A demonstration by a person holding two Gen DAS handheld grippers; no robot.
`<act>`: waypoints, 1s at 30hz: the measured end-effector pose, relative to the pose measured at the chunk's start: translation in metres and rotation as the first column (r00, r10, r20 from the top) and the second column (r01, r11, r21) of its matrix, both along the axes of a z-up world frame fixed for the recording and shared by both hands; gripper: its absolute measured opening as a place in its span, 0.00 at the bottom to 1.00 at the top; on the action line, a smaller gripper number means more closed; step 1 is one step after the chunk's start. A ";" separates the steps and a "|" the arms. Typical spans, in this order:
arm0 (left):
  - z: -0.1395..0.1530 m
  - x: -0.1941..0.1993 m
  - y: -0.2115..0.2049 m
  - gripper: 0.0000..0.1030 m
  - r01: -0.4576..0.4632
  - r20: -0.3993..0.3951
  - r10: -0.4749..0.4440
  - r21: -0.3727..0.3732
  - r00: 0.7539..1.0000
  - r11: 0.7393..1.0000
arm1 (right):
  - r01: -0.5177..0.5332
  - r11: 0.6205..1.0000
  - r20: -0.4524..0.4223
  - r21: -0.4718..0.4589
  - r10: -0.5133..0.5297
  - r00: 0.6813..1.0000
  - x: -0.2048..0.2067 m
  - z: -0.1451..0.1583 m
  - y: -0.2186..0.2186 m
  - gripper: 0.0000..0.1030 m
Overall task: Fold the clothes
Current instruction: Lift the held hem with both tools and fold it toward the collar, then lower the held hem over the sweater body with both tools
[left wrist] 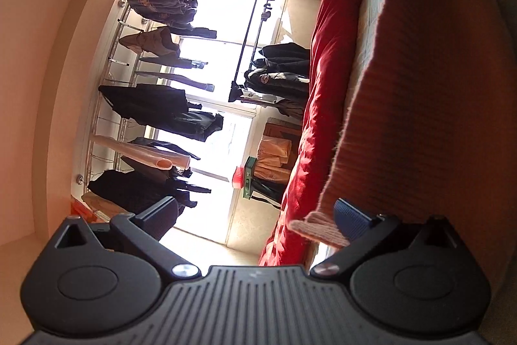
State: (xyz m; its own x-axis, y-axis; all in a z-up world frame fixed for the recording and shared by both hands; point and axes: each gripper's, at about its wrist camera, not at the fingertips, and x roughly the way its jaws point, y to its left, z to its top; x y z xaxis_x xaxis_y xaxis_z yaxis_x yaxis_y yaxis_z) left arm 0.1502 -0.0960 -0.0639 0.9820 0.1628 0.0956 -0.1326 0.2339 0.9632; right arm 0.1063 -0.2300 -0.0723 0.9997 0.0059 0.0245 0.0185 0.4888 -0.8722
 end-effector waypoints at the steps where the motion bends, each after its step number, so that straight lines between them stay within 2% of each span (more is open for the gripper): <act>1: 0.000 0.005 0.002 1.00 -0.003 -0.019 0.003 -0.012 1.000 1.000 | -0.006 1.000 -0.006 -0.009 0.006 1.000 0.005 -0.003 0.003 1.00; 5: 0.004 0.009 0.011 1.00 0.024 -0.167 -0.048 -0.143 0.985 0.989 | -0.013 0.999 -0.014 -0.038 0.013 1.000 0.014 -0.015 0.013 1.00; 7: 0.006 0.005 0.017 1.00 0.056 -0.262 -0.113 -0.216 0.958 0.975 | -0.014 0.999 -0.014 -0.039 0.013 1.000 0.013 -0.018 0.014 1.00; 10: 0.007 0.004 0.028 1.00 0.045 -0.376 -0.167 -0.313 0.911 0.949 | -0.012 1.000 -0.022 -0.021 0.012 1.000 0.009 -0.018 0.011 1.00; 13: 0.016 0.008 0.047 1.00 -0.016 -0.436 -0.212 -0.463 0.875 0.886 | -0.010 1.000 -0.026 -0.020 0.010 1.000 0.004 -0.018 0.008 1.00; 16: 0.026 0.012 0.068 1.00 -0.081 -0.454 -0.231 -0.570 0.861 0.818 | -0.009 1.000 -0.024 -0.020 0.009 1.000 -0.003 -0.017 0.007 1.00; 19: 0.032 0.010 0.081 1.00 -0.104 -0.471 -0.259 -0.616 0.843 0.781 | -0.009 1.000 -0.019 -0.023 0.009 1.000 -0.010 -0.015 0.006 1.00; 24: 0.033 0.006 0.089 1.00 -0.171 -0.540 -0.315 -0.669 0.780 0.724 | -0.011 1.000 -0.015 -0.015 0.011 1.000 -0.028 -0.007 0.002 1.00; 27: 0.030 -0.006 0.089 0.99 -0.180 -0.549 -0.331 -0.680 0.768 0.711 | -0.020 1.000 -0.015 -0.009 0.019 1.000 -0.045 -0.001 -0.003 1.00; 30: 0.032 -0.021 0.090 0.99 -0.192 -0.549 -0.359 -0.708 0.754 0.679 | -0.035 0.999 -0.040 0.002 0.035 0.999 -0.066 0.003 -0.008 1.00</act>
